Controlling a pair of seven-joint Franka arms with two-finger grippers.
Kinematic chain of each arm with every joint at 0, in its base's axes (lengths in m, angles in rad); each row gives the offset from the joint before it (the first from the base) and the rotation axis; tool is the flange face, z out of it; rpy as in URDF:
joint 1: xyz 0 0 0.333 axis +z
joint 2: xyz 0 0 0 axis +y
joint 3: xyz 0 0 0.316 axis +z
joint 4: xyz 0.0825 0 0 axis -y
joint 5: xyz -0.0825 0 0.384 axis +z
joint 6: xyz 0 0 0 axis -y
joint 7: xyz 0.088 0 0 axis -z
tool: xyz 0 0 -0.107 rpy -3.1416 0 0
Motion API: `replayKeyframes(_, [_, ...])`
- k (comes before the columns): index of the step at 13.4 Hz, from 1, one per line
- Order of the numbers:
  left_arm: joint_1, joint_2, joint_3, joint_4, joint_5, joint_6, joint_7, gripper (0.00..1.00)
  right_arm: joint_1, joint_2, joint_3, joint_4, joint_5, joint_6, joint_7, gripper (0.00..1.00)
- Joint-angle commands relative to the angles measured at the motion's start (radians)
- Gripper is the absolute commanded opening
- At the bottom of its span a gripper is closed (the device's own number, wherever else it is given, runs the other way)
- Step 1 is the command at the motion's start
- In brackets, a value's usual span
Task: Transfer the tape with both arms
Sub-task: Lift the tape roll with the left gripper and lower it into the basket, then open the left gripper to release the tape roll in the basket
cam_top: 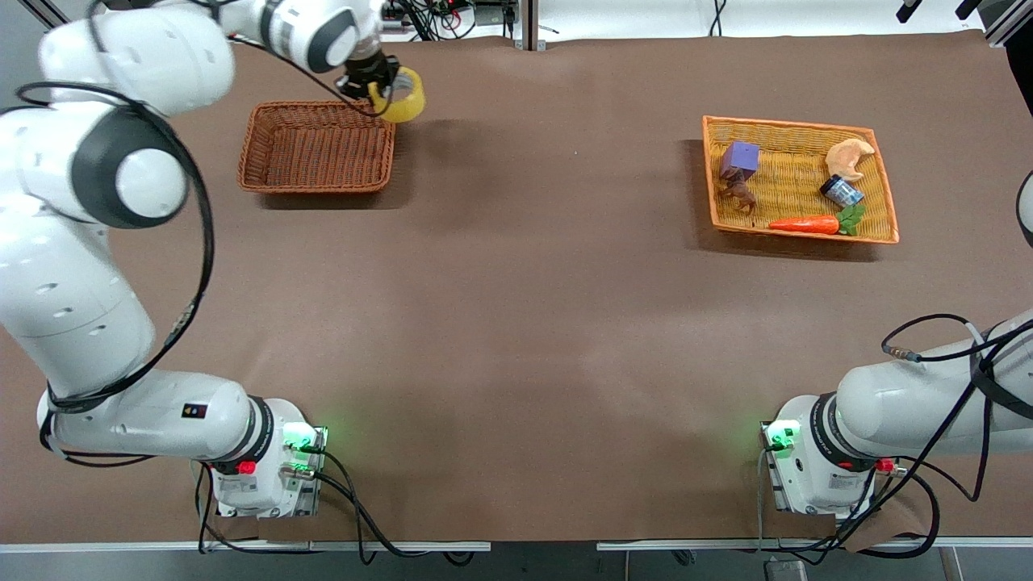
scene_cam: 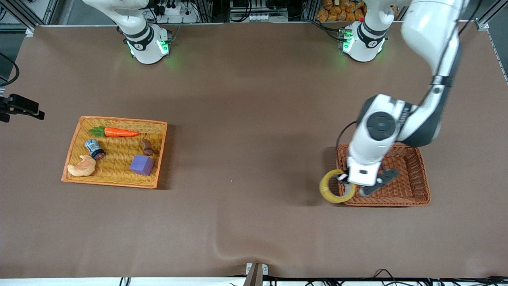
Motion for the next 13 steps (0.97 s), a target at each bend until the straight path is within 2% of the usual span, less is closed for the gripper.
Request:
replayKeyframes(1, [0.143, -0.064, -0.090, -0.101, -0.023, 0.006, 0.062, 0.00, 0.003, -0.011, -0.002, -0.003, 0.005, -0.006, -0.011, 1.00])
replayKeyframes(7, [0.236, -0.055, -0.087, -0.168, -0.019, 0.017, 0.037, 0.00, -0.008, -0.011, -0.002, 0.003, 0.015, 0.000, -0.006, 1.00])
replayKeyframes(11, [0.289, -0.115, -0.085, -0.291, -0.008, 0.158, 0.028, 0.00, -0.003, -0.011, -0.002, 0.003, 0.012, -0.006, -0.012, 1.00])
replayKeyframes(13, [0.306, -0.159, -0.084, -0.387, 0.007, 0.254, 0.028, 0.00, -0.001, -0.011, -0.002, 0.003, 0.012, -0.004, -0.009, 1.00])
